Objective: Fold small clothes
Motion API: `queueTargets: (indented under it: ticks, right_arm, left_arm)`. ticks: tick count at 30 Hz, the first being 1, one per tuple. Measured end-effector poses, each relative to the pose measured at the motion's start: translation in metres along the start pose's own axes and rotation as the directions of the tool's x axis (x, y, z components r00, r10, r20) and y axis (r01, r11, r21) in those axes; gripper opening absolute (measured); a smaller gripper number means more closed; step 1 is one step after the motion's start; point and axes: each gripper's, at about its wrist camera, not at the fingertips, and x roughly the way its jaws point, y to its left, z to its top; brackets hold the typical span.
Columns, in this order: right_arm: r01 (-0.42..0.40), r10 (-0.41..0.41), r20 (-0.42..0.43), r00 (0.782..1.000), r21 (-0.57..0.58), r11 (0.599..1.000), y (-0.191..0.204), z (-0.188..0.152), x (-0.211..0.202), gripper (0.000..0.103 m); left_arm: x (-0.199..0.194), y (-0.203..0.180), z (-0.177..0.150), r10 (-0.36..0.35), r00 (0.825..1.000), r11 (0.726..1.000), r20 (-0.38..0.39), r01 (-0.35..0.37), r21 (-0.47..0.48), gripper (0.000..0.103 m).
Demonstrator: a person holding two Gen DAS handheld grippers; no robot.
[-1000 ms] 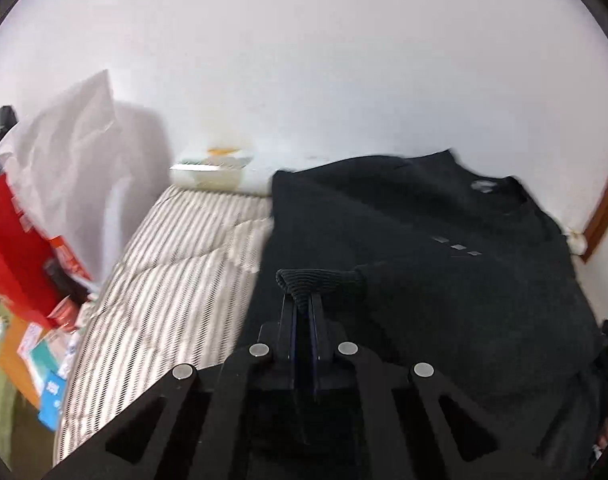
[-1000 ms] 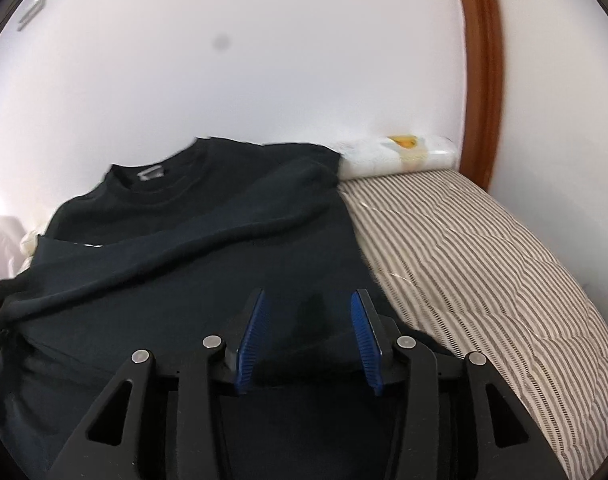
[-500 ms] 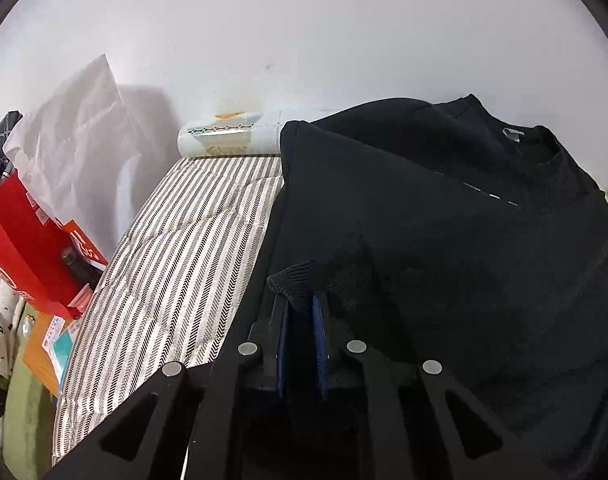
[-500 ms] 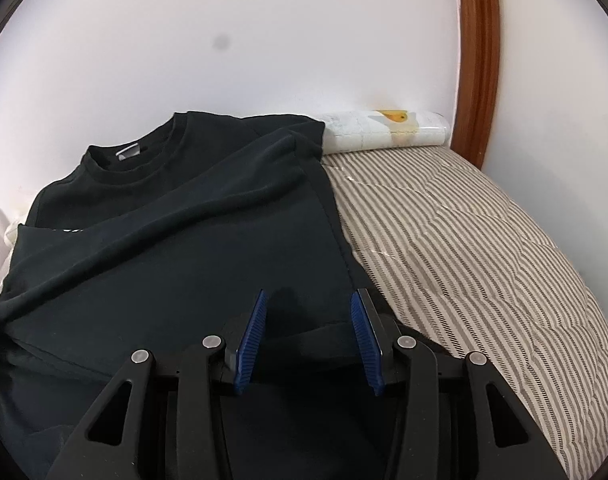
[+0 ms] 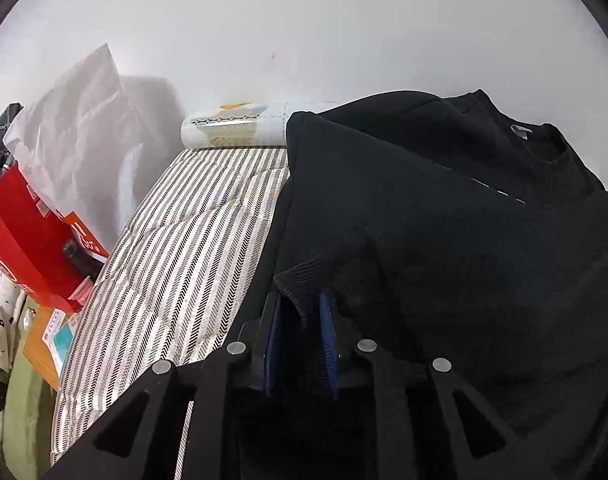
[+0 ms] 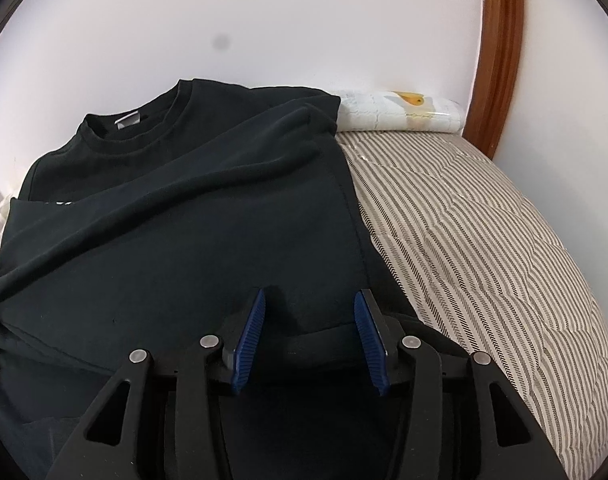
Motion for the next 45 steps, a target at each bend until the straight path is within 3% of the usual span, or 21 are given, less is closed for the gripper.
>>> queueTargets:
  ticks: [13, 18, 21, 45]
  right_arm:
    - [0.011, -0.011, -0.009, 1.0, -0.019, 1.0, 0.002, 0.001, 0.002, 0.05]
    - [-0.004, 0.004, -0.01, 1.0, -0.01, 1.0, 0.001, 0.002, 0.002, 0.052]
    - [-0.01, 0.01, -0.011, 1.0, -0.007, 1.0, 0.001, 0.002, 0.003, 0.052]
    - [-0.004, 0.004, -0.013, 1.0, -0.009, 1.0, 0.004, 0.002, 0.003, 0.054]
  left_arm:
    - [0.0, 0.001, -0.001, 0.005, 1.0, 1.0, 0.0, -0.005, -0.002, 0.022]
    - [0.001, 0.006, -0.001, 0.037, 0.999, 0.999, -0.005, -0.037, -0.029, 0.038]
    - [0.002, 0.01, -0.001, 0.013, 1.0, 0.999, -0.008, -0.013, -0.046, 0.038]
    - [0.002, 0.011, -0.001, 0.021, 1.0, 0.999, -0.009, -0.022, -0.05, 0.042]
